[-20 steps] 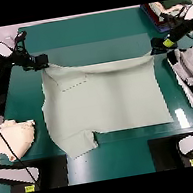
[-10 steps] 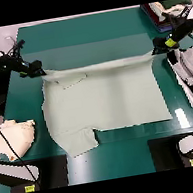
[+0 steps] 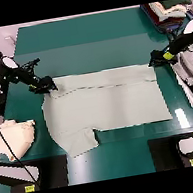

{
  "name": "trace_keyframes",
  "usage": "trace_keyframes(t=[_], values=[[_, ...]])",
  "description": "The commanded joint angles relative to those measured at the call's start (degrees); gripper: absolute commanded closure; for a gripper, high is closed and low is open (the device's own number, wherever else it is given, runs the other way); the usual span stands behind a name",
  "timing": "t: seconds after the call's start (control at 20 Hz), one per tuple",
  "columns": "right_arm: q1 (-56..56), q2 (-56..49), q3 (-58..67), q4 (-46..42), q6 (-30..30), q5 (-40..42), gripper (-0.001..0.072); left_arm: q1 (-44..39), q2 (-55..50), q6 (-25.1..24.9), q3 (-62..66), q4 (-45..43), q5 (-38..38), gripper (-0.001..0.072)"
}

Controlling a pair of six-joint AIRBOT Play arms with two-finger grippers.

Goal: Fold the shirts.

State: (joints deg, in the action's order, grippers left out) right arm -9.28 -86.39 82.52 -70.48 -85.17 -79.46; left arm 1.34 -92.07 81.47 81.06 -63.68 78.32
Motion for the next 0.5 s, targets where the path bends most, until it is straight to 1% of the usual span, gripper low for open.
trace_keyframes(t=[0.0,0.05,0.15,0.25,0.35,0.45], values=[[0.0,4.5,-1.1,-0.2,-0.2,-4.2,0.0358,-0.1,6.9,1.6,-2.4,-2.7,1.8,0.011],[0.0,6.1,-1.1,-0.1,-0.2,-5.4,0.0358,-0.1,10.8,2.6,-5.4,-4.3,1.6,0.011],[0.6,9.5,-1.1,0.0,-0.2,-6.8,0.0358,-0.1,19.8,3.8,-15.5,-7.7,0.9,0.011],[1.1,12.5,-1.1,0.0,-0.2,-6.6,0.0359,-0.1,30.0,5.4,-29.4,-9.7,-1.0,0.011],[1.1,14.6,-1.1,0.4,-0.2,-6.4,0.0359,-0.1,38.1,8.4,-42.1,-9.3,-2.1,0.0109],[1.1,16.0,-1.1,0.3,-0.2,-6.1,0.0372,-0.1,44.5,10.1,-52.3,-5.9,-2.9,0.0109]])
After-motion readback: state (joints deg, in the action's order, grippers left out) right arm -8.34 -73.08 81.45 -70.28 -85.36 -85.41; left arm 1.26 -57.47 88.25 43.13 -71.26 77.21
